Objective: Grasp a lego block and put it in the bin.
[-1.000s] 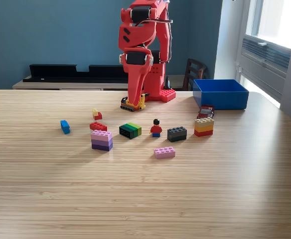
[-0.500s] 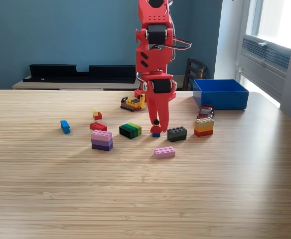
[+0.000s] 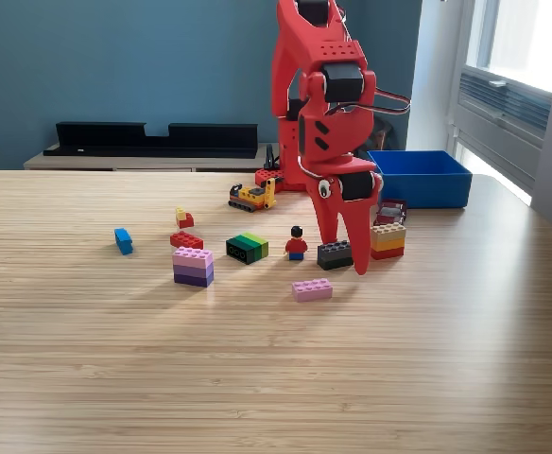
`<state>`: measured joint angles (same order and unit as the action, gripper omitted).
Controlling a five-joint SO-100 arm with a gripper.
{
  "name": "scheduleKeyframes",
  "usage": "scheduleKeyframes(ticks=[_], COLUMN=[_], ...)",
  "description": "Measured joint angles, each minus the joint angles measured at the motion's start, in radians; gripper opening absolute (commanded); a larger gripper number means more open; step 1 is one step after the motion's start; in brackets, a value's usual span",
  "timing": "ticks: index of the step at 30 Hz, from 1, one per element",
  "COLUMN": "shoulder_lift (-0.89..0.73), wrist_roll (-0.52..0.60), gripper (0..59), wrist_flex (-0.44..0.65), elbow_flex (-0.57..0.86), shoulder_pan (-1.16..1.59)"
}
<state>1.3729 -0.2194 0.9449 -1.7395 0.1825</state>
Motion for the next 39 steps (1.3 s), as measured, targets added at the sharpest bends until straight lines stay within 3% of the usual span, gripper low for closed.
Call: scheduleKeyframes(ticks=[14,21,27,39], shoulder_lift=[-0.02,-0.008,0.184,0.595], wrist_roll=[0.114,0.17,0.172,0.278], gripper=[0.0,0.0,0.0,0.0], wrist_flex=[0.014,0.163,0.322,0.597], elbow_flex=[0.091,0.281,0.287,0.029], shoulder_pan=[-0.025,-0.044,0.055,0.568])
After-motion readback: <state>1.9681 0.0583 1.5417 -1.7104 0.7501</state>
